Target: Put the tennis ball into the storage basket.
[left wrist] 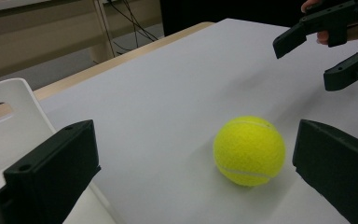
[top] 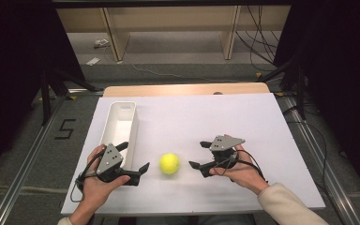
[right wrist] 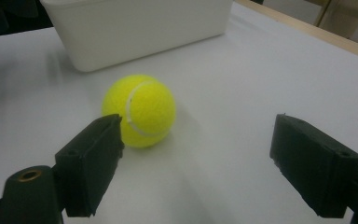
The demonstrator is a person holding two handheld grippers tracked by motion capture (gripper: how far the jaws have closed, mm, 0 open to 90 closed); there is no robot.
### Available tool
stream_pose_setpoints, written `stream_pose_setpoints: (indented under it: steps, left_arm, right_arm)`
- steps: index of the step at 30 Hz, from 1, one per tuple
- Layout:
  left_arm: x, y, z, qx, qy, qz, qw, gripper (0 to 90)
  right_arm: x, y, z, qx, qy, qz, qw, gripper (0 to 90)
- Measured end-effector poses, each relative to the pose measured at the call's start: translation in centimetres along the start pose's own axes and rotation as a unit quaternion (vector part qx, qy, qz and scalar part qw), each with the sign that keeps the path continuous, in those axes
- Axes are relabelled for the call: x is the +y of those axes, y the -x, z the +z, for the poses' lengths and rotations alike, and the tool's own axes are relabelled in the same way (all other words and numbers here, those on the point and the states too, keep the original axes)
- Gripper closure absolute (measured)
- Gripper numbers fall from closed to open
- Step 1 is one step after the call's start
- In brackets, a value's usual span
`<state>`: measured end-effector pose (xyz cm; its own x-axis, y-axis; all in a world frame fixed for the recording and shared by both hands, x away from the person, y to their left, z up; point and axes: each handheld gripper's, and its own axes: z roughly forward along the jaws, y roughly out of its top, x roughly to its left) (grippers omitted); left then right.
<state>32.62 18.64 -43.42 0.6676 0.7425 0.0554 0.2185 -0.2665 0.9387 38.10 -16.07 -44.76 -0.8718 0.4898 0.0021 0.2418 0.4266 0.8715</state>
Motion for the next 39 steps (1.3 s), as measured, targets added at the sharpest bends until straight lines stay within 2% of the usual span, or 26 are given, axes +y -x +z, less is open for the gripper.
stream_pose_setpoints:
  steps: [27, 34, 39]
  left_arm:
    - [0.0, 0.0, 0.0, 0.001, 0.001, -0.001, 1.0000, 0.0]
    - [0.0, 0.0, -0.1, 0.002, 0.002, -0.002, 1.0000, 0.0]
    - [0.0, 0.0, -0.1, 0.002, 0.003, -0.002, 1.0000, 0.0]
  right_arm:
    - [0.7, -1.1, 2.6, 0.015, -0.008, -0.009, 0.9998, 17.2]
    - [1.1, -1.5, 3.7, 0.024, -0.012, -0.012, 0.9996, 16.6]
    - [1.4, -1.9, 4.5, 0.022, -0.015, -0.012, 0.9996, 15.6]
